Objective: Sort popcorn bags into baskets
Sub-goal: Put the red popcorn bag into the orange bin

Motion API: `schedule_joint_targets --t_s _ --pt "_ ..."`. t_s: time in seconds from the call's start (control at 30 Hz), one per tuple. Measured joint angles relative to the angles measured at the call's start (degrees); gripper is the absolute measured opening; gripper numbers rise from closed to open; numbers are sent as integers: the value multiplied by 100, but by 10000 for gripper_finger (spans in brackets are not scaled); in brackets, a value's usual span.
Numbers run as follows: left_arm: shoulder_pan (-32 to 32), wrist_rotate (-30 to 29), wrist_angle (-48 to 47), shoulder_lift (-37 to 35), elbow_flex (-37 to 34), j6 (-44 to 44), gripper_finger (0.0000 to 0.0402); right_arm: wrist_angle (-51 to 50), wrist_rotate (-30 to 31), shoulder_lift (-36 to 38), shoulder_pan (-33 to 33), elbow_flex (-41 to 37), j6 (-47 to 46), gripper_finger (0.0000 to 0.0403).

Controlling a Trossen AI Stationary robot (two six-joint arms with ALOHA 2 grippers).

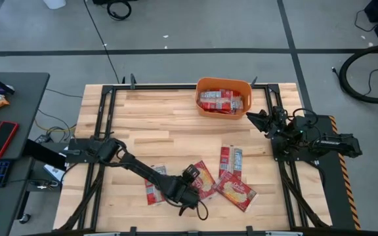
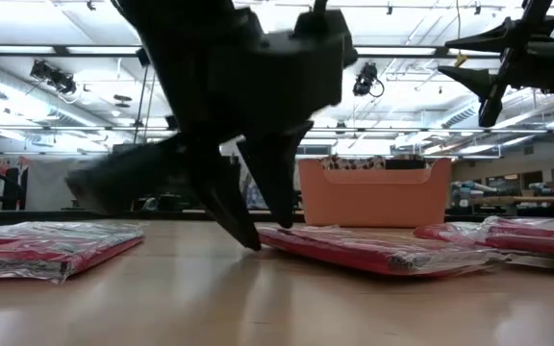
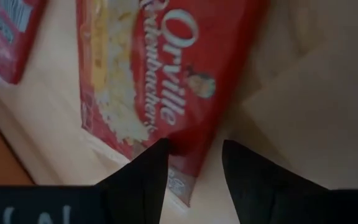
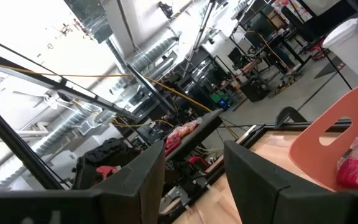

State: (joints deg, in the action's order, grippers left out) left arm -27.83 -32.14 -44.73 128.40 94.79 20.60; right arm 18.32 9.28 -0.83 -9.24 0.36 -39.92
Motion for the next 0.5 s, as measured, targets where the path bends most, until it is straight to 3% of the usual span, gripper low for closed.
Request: schedule_joint_targets --t_s 0.2,0.5 --pt "103 -71 155 -4 -131 -44 134 -1 0 -1 1 0 0 170" --pt "183 -37 176 -49 -140 -582 12 0 0 0 0 0 0 170"
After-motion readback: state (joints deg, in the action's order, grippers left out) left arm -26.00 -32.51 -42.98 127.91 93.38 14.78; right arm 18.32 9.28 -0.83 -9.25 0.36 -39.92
